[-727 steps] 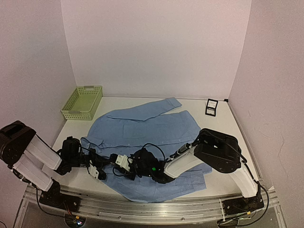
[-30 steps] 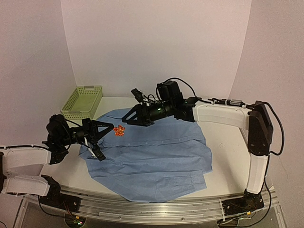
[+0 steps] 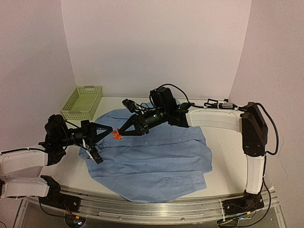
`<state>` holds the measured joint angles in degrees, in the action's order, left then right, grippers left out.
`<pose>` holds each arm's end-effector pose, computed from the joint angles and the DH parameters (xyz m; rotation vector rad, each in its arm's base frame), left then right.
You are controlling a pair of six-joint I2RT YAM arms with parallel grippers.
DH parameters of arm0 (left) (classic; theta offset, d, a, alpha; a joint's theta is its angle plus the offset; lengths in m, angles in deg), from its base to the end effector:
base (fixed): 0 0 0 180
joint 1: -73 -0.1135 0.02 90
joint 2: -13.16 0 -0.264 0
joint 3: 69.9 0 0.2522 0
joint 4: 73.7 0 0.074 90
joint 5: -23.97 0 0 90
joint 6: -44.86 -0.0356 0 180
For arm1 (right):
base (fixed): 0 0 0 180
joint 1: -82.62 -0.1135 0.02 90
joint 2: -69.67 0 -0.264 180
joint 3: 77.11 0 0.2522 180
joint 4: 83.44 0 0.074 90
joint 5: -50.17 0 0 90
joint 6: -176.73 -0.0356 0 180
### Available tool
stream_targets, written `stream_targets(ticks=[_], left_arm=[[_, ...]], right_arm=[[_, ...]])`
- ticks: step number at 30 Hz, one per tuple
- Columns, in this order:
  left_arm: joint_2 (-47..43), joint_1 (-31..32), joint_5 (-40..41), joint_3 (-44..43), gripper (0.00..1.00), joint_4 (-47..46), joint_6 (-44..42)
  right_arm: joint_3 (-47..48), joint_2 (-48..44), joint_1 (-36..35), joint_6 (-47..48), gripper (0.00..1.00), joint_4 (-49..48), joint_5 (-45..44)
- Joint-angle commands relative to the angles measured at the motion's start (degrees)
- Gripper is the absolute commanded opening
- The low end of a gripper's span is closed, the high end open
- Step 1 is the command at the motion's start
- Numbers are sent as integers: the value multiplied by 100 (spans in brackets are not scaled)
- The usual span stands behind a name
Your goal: Remove the brooch from the garment
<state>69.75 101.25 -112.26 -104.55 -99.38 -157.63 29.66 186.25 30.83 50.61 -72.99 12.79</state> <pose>0.1702 -0.1206 0.2461 1.5469 -0.1317 0.5642 0.2724 0.3918 0.2735 -1.0286 2.0321 1.8080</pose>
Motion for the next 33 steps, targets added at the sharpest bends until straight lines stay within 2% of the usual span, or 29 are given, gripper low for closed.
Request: stream_targets(ticks=[1,6,18,19,22,25,29,33], left_arm=[[-90,23,-165,-81,0,79,-35],[-77,24,-148,-101,0,87,-37],[-106,23,136,-137,1,410,-91],[-94,23,225,-131,6,419,-105],[-86,23,590,-155,34,569,-97],[-159,23,931,-230,55,891,27],[-342,25,1164,-263,68,1357,166],[-521,23,1271,-276,74,1738,368]], right_arm=[[118,-56,8,5,20,-153,75],[114,-77,4,12,0,-166,95],[14,-180,62,-78,0,-186,0],[-33,-223,110,-106,0,-189,-83],[-252,-433,298,-196,0,-201,-418],[-536,-677,502,-312,0,-212,-847],[-949,-936,840,-578,0,-308,-1471],[-1454,-1247,1326,-878,0,-405,-2184]])
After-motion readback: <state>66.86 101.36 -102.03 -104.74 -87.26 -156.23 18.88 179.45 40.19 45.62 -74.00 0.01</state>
